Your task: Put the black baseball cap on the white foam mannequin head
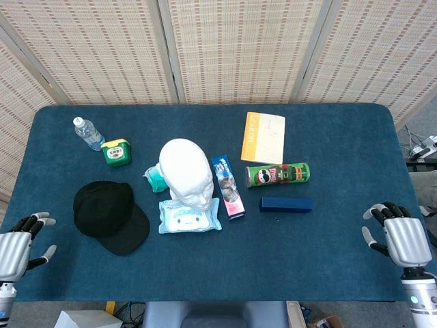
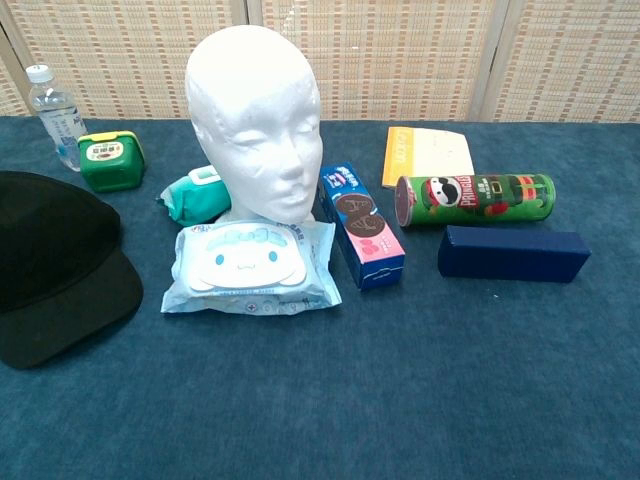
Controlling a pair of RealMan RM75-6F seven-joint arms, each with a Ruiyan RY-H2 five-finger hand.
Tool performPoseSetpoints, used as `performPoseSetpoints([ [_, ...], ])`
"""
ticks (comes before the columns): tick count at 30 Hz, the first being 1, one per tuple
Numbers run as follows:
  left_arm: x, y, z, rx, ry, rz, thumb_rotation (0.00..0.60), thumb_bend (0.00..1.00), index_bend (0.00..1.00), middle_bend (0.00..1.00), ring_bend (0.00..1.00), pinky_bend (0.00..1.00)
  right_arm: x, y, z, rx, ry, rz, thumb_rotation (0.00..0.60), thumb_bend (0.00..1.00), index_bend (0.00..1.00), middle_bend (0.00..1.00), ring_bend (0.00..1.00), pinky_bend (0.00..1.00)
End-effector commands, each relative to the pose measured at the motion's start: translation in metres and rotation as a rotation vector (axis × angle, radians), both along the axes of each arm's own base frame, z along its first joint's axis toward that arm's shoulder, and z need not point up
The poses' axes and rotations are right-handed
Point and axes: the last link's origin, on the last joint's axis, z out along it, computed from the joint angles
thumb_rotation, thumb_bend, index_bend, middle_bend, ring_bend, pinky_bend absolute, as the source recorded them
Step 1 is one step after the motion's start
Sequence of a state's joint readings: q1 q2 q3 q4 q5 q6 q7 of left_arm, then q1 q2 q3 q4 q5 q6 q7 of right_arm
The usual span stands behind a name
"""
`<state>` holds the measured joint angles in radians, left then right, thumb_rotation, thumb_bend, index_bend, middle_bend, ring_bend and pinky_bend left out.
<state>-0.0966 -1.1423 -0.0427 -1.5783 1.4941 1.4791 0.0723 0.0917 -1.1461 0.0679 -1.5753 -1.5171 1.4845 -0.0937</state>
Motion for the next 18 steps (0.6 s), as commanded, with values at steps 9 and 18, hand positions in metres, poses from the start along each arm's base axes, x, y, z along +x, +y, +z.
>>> performPoseSetpoints([
  [9, 0.0, 0.0, 0.001, 0.0, -0.01, 0.002, 0.6, 0.21, 0.37, 0.29, 0.25, 0.5, 0.0, -0.002, -0.001, 0.006, 0.002, -0.011, 0.6, 0.37, 0.46, 0.4, 0.28, 0.33],
  [18, 0.013, -0.008, 0.0, -0.013, -0.089, -0.125, 0.6, 0.21, 0.43, 0.4, 0.33, 0.5, 0.002, 0.0, -0.002, 0.011, -0.001, -0.003, 0.6, 0.37, 0.46, 0.4, 0.28, 0.33],
])
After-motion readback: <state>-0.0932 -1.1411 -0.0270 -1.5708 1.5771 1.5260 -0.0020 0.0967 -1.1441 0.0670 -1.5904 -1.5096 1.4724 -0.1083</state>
